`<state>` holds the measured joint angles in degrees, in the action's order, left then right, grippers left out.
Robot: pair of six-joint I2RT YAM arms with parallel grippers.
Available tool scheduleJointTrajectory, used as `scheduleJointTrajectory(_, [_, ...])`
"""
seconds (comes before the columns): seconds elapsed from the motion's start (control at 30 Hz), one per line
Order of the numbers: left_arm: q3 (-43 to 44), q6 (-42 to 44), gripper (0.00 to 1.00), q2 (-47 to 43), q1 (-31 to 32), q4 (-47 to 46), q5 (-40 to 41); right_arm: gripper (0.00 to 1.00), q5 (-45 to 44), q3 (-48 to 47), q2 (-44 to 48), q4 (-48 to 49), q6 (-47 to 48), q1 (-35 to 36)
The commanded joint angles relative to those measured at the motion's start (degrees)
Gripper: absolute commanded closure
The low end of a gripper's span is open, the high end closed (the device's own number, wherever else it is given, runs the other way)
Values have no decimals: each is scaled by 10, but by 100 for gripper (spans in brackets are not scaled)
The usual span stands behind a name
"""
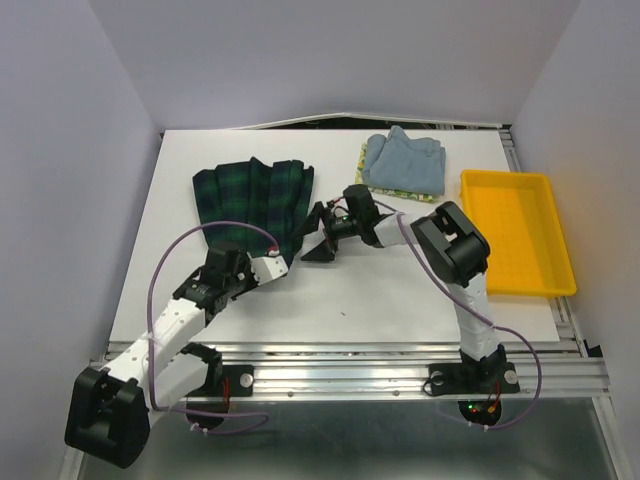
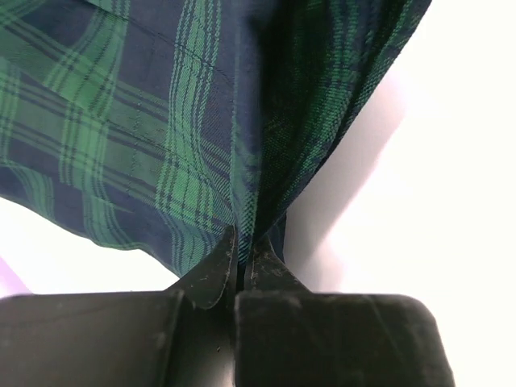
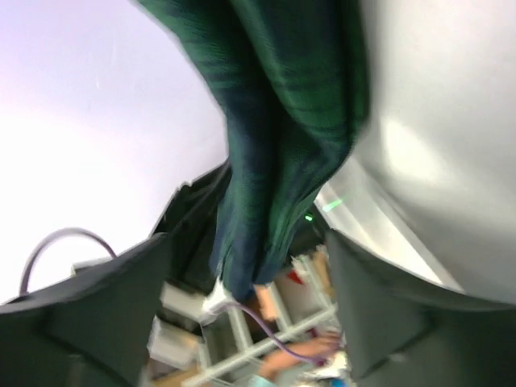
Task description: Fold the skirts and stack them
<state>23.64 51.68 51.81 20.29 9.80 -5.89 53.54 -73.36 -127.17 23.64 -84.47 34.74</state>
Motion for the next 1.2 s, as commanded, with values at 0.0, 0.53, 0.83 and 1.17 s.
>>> scheduleJointTrajectory(0.0, [46,15,100,-14,3,87,-24,10,1,-31,62,-105,173,-67])
scheduleJointTrajectory(0.53, [178,40,100,-6,12,325,-147,7,-135,-619,-125,-395,651,-106])
scheduleJointTrajectory(0.83, [259,110,100,14,18,464,-217,2,-129,-581,-168,-211,673,-55])
scheduleJointTrajectory(1.17, [294,132,100,31,31,520,-255,1,-88,-559,-221,-224,778,12])
